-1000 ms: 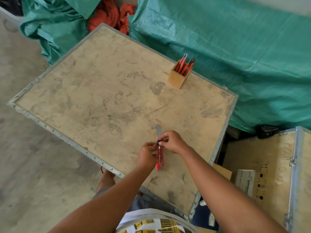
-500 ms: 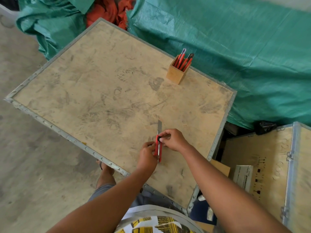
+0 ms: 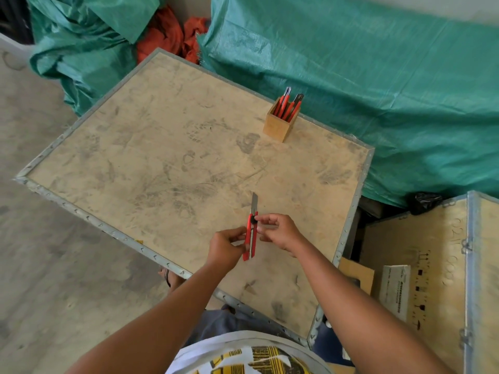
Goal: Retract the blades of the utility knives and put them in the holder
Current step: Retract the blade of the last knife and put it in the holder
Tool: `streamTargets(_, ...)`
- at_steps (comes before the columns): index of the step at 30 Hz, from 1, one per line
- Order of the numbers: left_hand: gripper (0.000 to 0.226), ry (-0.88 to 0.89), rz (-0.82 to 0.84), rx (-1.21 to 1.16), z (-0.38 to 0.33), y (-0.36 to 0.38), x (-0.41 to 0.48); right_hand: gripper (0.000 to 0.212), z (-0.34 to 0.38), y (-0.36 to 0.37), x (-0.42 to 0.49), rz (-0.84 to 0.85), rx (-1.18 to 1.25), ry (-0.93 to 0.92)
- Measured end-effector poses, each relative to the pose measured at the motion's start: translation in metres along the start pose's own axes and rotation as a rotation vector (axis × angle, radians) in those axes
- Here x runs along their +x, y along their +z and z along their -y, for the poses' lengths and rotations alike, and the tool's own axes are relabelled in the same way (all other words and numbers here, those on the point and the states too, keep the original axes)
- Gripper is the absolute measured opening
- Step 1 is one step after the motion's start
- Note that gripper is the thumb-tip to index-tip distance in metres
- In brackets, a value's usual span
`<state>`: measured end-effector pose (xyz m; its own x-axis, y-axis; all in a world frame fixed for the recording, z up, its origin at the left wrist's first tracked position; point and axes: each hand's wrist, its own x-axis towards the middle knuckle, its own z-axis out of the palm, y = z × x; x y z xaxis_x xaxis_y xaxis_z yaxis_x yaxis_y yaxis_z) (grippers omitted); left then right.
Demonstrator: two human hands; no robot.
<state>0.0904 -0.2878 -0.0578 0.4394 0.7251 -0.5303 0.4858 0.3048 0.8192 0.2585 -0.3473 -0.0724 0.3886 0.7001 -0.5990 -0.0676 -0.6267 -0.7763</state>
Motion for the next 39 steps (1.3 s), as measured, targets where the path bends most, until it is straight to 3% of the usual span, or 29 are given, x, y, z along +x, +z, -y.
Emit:
streamTargets(16,0.045,0.164,0.237,-0.226,-0.065,-0.067,-0.005,0.028,0.11,0.018,-0.022,-0.082,0.159,-0.281)
streamTargets(24,0.038,0.262,0.281,-0.167,-0.107,-0.11,0.022,0.028,0.165,0.029,-0.019,-0.195,0.209,-0.345)
streamTargets(39,0.037,0.271,0.506,-0.104,-0.175,-0.2,0.102,0.026,0.232,0.084,-0.01,-0.315,-0.16,-0.351)
